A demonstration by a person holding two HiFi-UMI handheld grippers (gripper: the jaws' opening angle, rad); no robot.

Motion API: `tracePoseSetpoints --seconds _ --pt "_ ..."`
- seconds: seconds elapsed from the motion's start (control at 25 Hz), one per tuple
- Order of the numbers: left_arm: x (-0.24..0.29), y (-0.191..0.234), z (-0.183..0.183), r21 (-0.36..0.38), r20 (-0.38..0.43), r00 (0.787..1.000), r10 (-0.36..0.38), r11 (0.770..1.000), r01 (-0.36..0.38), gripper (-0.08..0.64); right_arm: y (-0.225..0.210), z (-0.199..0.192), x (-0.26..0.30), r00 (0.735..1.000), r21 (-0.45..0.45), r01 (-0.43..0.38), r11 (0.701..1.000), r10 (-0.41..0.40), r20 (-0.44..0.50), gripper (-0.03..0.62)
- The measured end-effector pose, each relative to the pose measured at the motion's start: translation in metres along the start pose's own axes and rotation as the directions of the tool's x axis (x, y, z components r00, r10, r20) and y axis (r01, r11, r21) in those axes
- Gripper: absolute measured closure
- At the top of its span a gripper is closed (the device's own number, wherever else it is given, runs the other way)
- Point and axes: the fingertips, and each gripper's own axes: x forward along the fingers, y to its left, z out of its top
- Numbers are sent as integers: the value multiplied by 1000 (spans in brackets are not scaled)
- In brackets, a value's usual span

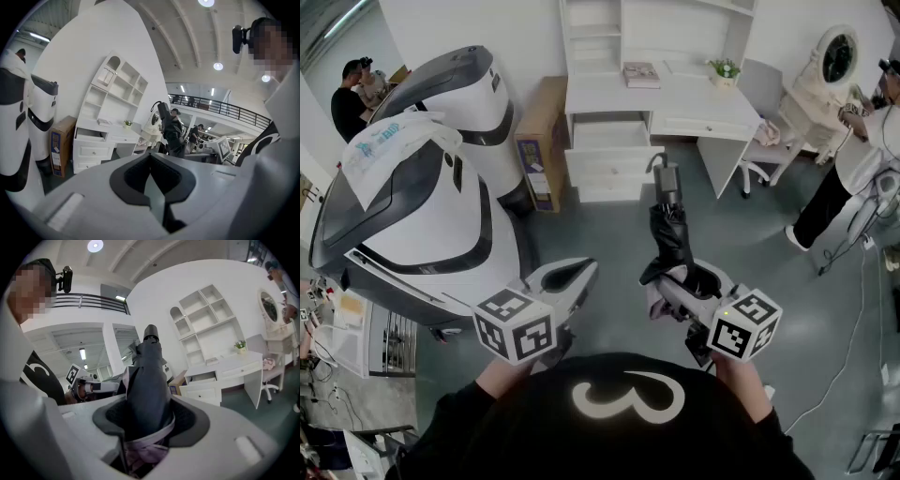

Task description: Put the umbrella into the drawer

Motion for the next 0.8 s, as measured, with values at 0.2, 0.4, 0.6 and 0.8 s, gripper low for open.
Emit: tracePoseSetpoints --seconds 0.2,0.4,0.6,0.8 --pt "-7 -12 2 0 -2 1000 -10 1000 10 551 5 3 -10 1000 -1 5 1000 -5 6 360" --pt "-7 -22 5 21 5 1000 -12 1000 11 551 8 5 -20 1000 8 -21 1000 21 13 360" --pt "-4 -18 2 21 -10 1000 11 1000 -11 551 2 6 -21 999 23 -35 999 35 30 359" --pt "4 -3 2 12 -22 999 33 999 -33 551 -12 -2 -6 999 51 -40 998 40 9 357"
